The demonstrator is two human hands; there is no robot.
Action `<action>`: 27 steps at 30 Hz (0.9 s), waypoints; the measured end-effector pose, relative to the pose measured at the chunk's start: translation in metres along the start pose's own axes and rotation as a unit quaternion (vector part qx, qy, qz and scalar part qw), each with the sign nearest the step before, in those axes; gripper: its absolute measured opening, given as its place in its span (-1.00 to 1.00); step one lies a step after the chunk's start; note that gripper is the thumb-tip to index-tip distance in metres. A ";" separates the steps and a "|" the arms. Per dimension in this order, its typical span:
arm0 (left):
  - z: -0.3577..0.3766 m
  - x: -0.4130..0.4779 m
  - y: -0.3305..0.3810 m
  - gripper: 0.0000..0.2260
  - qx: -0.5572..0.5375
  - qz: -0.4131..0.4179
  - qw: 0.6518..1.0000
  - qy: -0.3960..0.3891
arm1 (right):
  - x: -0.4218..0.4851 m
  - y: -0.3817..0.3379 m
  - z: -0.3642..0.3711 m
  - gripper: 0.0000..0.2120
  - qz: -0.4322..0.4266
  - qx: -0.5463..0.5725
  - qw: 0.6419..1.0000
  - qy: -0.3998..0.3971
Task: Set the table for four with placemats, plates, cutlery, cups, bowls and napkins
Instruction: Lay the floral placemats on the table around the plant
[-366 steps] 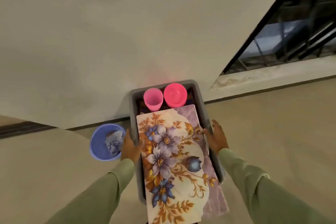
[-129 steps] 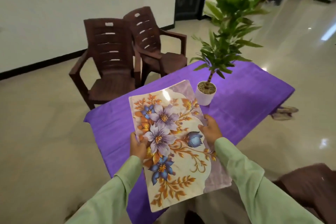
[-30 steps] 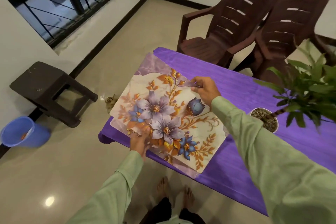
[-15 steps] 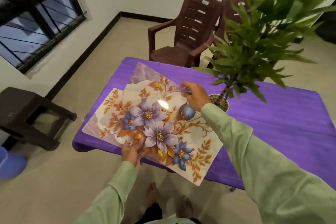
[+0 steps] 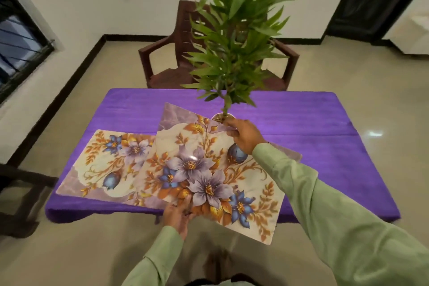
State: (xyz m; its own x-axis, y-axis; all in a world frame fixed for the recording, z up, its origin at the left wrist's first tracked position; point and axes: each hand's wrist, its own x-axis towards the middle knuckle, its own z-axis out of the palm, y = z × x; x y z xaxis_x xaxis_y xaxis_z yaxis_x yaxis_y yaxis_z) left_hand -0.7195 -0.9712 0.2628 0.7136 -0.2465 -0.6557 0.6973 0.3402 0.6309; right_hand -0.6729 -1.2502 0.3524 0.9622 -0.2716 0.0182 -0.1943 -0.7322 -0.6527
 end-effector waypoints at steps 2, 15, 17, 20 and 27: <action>0.009 0.002 -0.012 -0.55 0.012 -0.013 1.000 -0.009 | -0.013 0.017 -0.013 -0.59 0.024 -0.015 1.000 0.011; 0.104 0.005 -0.117 -0.62 0.075 -0.108 0.991 -0.019 | -0.067 0.136 -0.092 -0.68 0.122 -0.065 0.990 0.029; 0.123 0.005 -0.135 -0.66 0.093 -0.111 0.989 -0.013 | -0.070 0.160 -0.102 -0.72 0.124 -0.069 0.990 0.024; 0.149 0.004 -0.157 -0.77 0.147 -0.135 0.980 -0.014 | -0.070 0.193 -0.119 -0.75 0.121 -0.087 0.989 0.008; 0.186 0.012 -0.183 -0.77 0.315 -0.255 0.913 -0.055 | -0.060 0.237 -0.118 -0.76 0.146 -0.135 0.980 0.018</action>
State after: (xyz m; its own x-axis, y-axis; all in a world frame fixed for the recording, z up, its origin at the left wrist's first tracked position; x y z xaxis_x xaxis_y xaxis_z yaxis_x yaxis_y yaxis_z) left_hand -0.8260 -1.2052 0.2167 0.2641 -0.3276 -0.9071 0.8163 -0.4250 0.3912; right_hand -0.7991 -1.4809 0.2860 0.8514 -0.5130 -0.1092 -0.5087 -0.7567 -0.4107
